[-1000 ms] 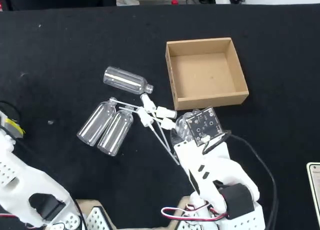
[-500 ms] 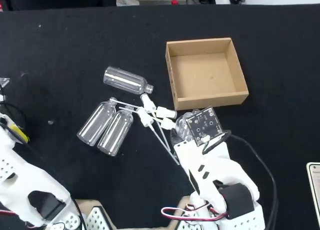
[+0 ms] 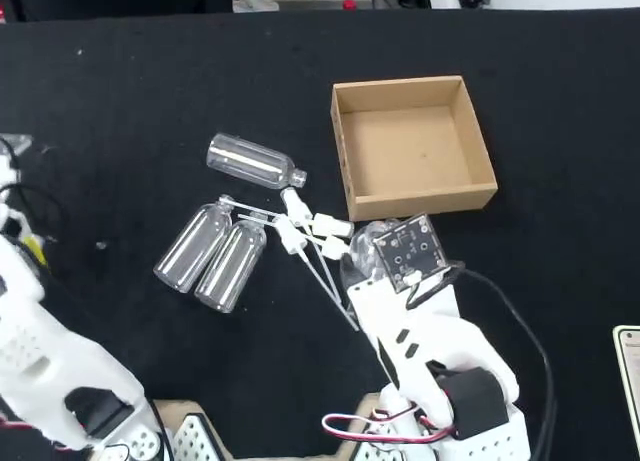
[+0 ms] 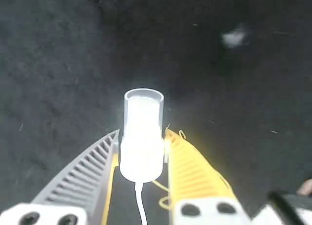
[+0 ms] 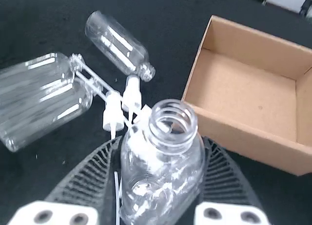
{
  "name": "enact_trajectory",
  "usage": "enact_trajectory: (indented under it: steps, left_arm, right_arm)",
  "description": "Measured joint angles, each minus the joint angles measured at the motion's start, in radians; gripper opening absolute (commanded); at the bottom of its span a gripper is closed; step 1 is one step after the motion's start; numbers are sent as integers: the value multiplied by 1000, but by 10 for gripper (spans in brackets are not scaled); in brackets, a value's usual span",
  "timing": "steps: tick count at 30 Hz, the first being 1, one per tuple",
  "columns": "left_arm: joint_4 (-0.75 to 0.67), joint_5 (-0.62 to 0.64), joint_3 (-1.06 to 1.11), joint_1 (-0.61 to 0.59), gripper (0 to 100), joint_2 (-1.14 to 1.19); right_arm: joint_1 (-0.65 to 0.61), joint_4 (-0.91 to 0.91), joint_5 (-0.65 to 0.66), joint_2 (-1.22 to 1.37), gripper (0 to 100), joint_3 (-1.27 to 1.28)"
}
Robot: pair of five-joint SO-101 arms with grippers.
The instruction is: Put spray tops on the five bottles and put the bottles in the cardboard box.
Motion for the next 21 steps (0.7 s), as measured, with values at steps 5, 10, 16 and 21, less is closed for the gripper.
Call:
enact_trajectory:
  steps: [5, 10, 16, 21]
  left_arm:
    - [52, 238, 0, 120, 58, -301]
    - [-40, 574, 51, 336, 57, -551]
    - [-207, 882, 75, 595, 55, -692]
    - [-269, 1051, 78, 733, 55, -795]
  right_arm:
    - [-21, -140, 0, 0, 131, 0]
    - [-149, -304, 0, 0, 131, 0]
    - [-264, -497, 0, 0, 131, 49]
    - [-267, -528, 0, 2, 131, 144]
